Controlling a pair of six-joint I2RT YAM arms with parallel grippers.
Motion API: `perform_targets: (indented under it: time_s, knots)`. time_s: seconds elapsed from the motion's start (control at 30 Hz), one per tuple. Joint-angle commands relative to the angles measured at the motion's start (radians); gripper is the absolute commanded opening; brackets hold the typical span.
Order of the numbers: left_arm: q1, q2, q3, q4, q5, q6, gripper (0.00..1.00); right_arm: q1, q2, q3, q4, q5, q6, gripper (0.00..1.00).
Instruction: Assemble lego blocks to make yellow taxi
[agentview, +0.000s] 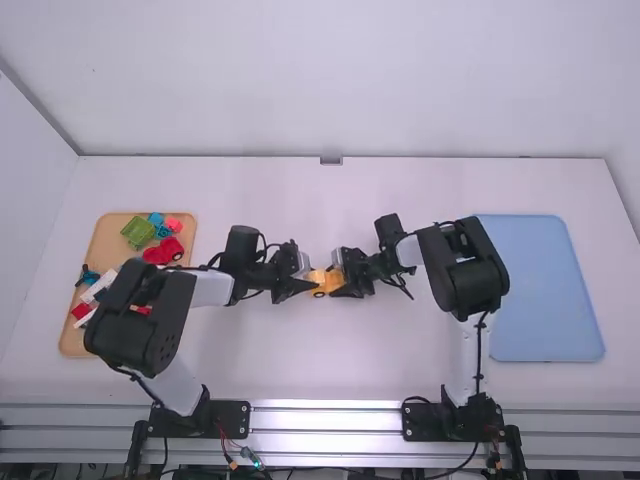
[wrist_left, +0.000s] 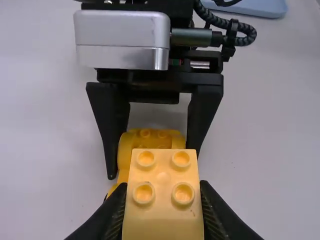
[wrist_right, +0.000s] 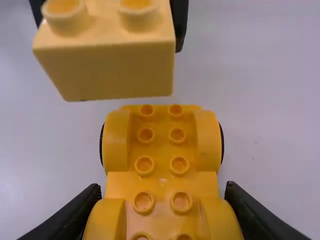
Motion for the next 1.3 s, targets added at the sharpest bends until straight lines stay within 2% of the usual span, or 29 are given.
perform_targets:
  time_s: [0.0, 0.23, 0.33, 0.57, 0.73, 0.87, 1.27]
  knots:
    - [0.001, 0.029, -0.003, -0.001, 0.015, 0.022, 0.02, -0.001, 0.011, 0.011, -0.011, 0.043, 0.076, 0.37]
    - [-0.002, 0.074, 0.043, -0.003, 0.016, 0.015, 0.02, -0.001, -0.047, -0.092, 0.085, 0.064, 0.175, 0.36]
    - [-0.004, 0.077, 0.045, 0.007, 0.068, 0.024, 0.02, 0.019, -0.140, -0.211, 0.236, 0.139, 0.255, 0.40]
    - [-0.008, 0.078, 0.044, 0.008, 0.114, 0.031, 0.02, 0.058, -0.198, -0.344, 0.455, 0.185, 0.322, 0.42]
    - [-0.016, 0.079, 0.039, -0.087, 0.113, 0.186, 0.02, 0.049, -0.198, -0.358, 0.479, 0.175, 0.339, 0.43]
    - [-0.015, 0.080, 0.039, -0.105, 0.087, 0.193, 0.02, 0.051, -0.198, -0.350, 0.465, 0.174, 0.336, 0.47]
    - [-0.016, 0.163, 0.038, -0.020, 0.121, 0.208, 0.02, 0.068, -0.198, -0.346, 0.468, 0.175, 0.336, 0.45]
